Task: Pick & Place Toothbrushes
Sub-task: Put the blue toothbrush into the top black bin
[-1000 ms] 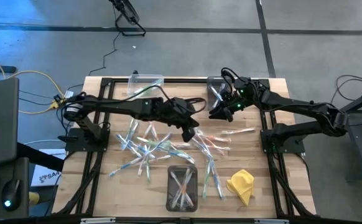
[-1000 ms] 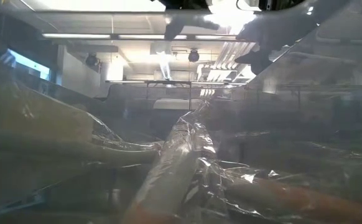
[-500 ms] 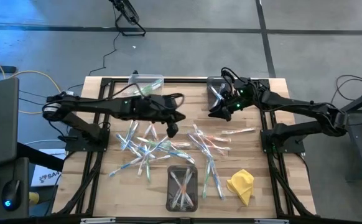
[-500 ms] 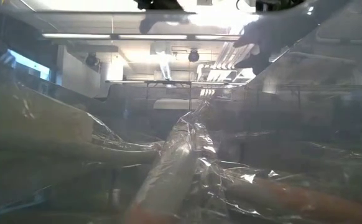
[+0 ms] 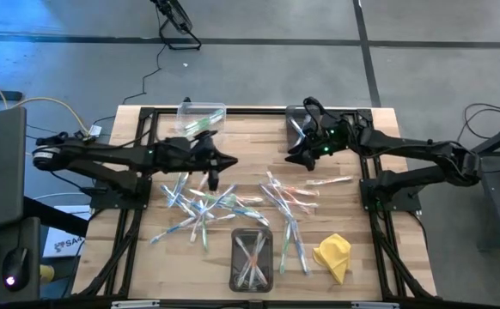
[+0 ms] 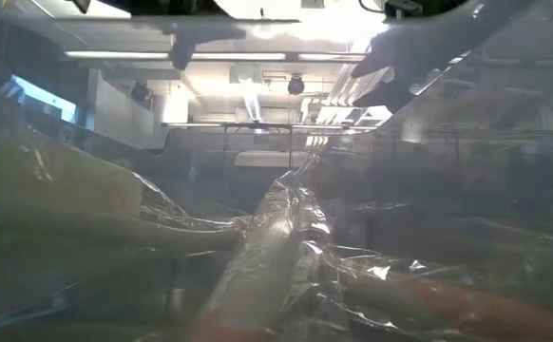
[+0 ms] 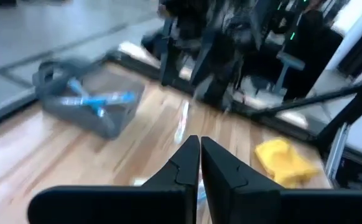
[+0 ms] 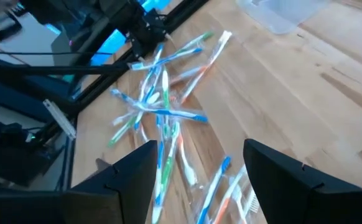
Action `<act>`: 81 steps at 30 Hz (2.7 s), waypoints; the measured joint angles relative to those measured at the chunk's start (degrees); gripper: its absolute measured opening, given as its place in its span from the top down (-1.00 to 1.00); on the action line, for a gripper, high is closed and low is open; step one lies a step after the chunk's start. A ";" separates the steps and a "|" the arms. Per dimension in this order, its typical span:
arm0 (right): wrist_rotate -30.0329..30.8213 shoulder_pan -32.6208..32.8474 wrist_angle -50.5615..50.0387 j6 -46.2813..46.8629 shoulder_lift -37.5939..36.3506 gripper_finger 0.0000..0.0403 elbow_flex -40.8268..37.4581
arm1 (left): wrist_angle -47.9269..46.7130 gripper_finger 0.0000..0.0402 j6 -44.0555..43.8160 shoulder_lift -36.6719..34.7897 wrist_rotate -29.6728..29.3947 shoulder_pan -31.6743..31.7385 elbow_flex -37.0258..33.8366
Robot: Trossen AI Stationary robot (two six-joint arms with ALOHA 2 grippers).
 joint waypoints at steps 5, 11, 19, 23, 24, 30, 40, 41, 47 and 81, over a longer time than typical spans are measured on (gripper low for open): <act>3.59 1.43 0.48 -0.01 0.00 -0.15 0.00 | -0.75 0.94 0.44 -4.77 -1.36 0.08 -2.78; 7.71 3.02 0.36 -0.46 0.00 -0.15 0.00 | -1.23 0.94 2.43 -8.92 -2.00 0.10 -4.93; 9.48 4.42 0.27 0.09 0.00 -0.15 0.00 | -2.81 0.94 3.15 -9.93 -1.46 0.11 -5.29; 5.83 4.96 -0.31 7.57 0.00 -0.15 0.00 | -4.63 0.94 3.15 -9.93 -1.48 0.13 -5.29; 4.08 5.42 -0.53 9.35 0.00 -0.15 0.00 | -5.30 0.94 3.15 -9.93 -1.46 0.13 -5.29; -0.65 11.26 -2.03 15.38 0.00 -0.15 0.00 | -5.58 0.94 2.88 -9.89 -1.43 0.11 -5.29; 4.37 23.44 -4.16 17.50 -0.63 0.14 0.00 | -5.57 0.94 1.62 -9.89 -1.48 0.13 -5.26; 4.48 24.34 -3.92 17.39 -0.63 0.19 0.00 | -5.57 0.94 1.62 -9.89 -1.48 0.13 -5.26; 8.23 26.33 -3.71 11.82 -0.66 0.50 0.00 | -5.61 0.94 1.62 -9.87 -1.52 0.13 -5.24; 51.57 46.94 -51.42 40.79 11.99 0.98 32.90 | -8.65 0.94 0.07 -9.83 0.14 0.11 -5.18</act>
